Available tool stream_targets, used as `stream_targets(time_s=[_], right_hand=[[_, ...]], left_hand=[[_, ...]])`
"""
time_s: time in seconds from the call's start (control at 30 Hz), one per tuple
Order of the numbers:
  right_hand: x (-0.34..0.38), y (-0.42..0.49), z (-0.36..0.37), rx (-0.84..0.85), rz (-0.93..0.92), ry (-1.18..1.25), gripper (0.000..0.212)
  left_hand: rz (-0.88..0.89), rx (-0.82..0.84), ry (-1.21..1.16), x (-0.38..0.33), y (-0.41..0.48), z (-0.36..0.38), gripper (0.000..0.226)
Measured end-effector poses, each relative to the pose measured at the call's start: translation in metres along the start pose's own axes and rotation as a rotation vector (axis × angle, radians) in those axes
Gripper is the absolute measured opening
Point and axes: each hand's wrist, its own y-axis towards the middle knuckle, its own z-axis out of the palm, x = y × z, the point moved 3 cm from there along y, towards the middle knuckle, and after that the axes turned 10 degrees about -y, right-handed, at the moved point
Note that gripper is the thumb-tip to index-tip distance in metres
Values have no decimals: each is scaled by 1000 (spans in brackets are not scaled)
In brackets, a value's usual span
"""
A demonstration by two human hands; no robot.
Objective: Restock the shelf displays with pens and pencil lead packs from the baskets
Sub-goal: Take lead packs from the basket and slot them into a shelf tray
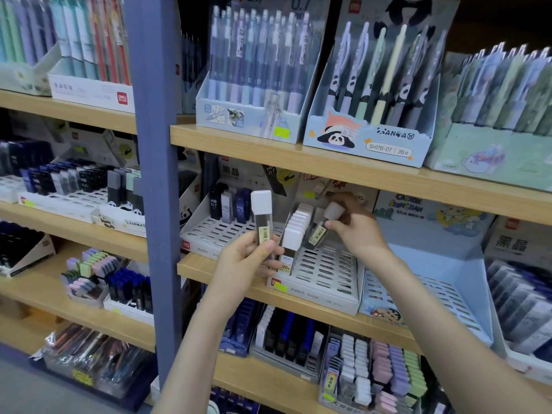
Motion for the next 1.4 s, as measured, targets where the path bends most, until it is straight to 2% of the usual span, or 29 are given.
stream_targets(time_s=[0.27, 0.53, 0.7, 0.83, 1.03, 1.2, 1.3, 1.4], right_hand=[[-1, -3, -5, -118, 13, 169, 42], [0, -3, -5, 5, 39, -43, 42], [0, -1, -4, 32, 3, -80, 20], [-3, 2, -6, 29, 12, 0, 11], [-11, 6, -7, -36, -29, 25, 35], [-8, 8, -9, -134, -46, 19, 28], [-4, 7, -4, -66, -128, -100, 22], [-4, 8, -1, -2, -144, -120, 18]], left_hand=[[-15, 13, 0, 0, -2, -3, 16], [-36, 19, 28, 3, -2, 3, 14], [-37, 18, 27, 3, -2, 5, 14], [-41, 15, 10, 3, -2, 4, 14], [-38, 2, 3, 3, -1, 1, 16], [-36, 3, -6, 3, 0, 1, 16], [-36, 8, -8, 3, 0, 0, 15], [-39, 10, -1, 3, 0, -1, 15]])
